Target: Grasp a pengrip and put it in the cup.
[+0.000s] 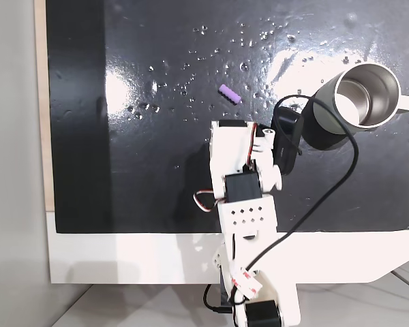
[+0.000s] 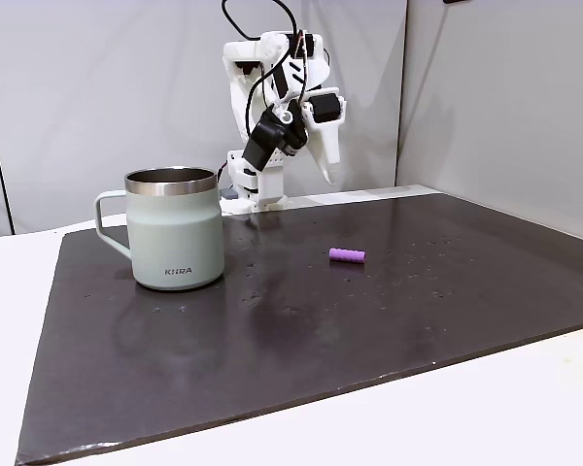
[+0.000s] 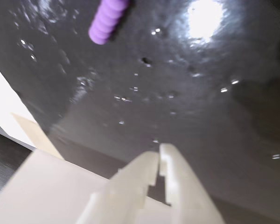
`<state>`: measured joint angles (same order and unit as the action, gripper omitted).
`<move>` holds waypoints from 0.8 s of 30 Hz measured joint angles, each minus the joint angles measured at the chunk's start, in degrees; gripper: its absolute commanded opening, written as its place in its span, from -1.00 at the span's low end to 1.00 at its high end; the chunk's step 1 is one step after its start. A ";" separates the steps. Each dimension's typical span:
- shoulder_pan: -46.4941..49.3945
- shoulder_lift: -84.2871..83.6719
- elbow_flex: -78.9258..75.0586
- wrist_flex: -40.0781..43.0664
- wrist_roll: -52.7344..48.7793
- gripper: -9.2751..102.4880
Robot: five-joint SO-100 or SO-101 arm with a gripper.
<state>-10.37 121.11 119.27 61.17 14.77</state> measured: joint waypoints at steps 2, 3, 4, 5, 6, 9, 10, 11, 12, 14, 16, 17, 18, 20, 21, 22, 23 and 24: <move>0.00 -6.68 -5.89 1.85 4.04 -0.83; -0.09 -10.02 -8.96 2.99 6.24 -0.83; -0.09 -13.27 -11.95 4.31 8.35 -0.83; -0.09 -16.44 -14.94 5.80 10.46 -0.83; -0.09 -19.69 -18.19 7.47 12.57 -0.83; -0.09 -28.04 -26.89 12.13 17.75 -0.81; -0.09 -30.41 -29.18 13.36 18.90 -0.77; -0.09 -32.61 -31.11 14.41 20.21 -0.74; -0.18 -34.45 -32.78 15.38 21.27 -0.70; -0.18 -37.53 -35.33 17.31 22.76 -0.61; -0.18 -39.73 -37.27 18.63 23.29 -0.56; -0.18 -40.69 -38.14 18.63 23.47 -0.53; -0.18 -41.92 -39.46 19.25 23.64 -0.52; 0.00 -44.65 -42.10 20.65 23.82 -0.49; 0.18 -46.14 -43.51 21.09 23.82 -0.47; 0.35 -47.72 -45.18 21.80 23.82 -0.46; 0.62 -49.39 -47.02 22.50 23.73 -0.45; 0.70 -51.06 -49.04 23.29 23.55 -0.45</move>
<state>-9.67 70.05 70.22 84.46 38.32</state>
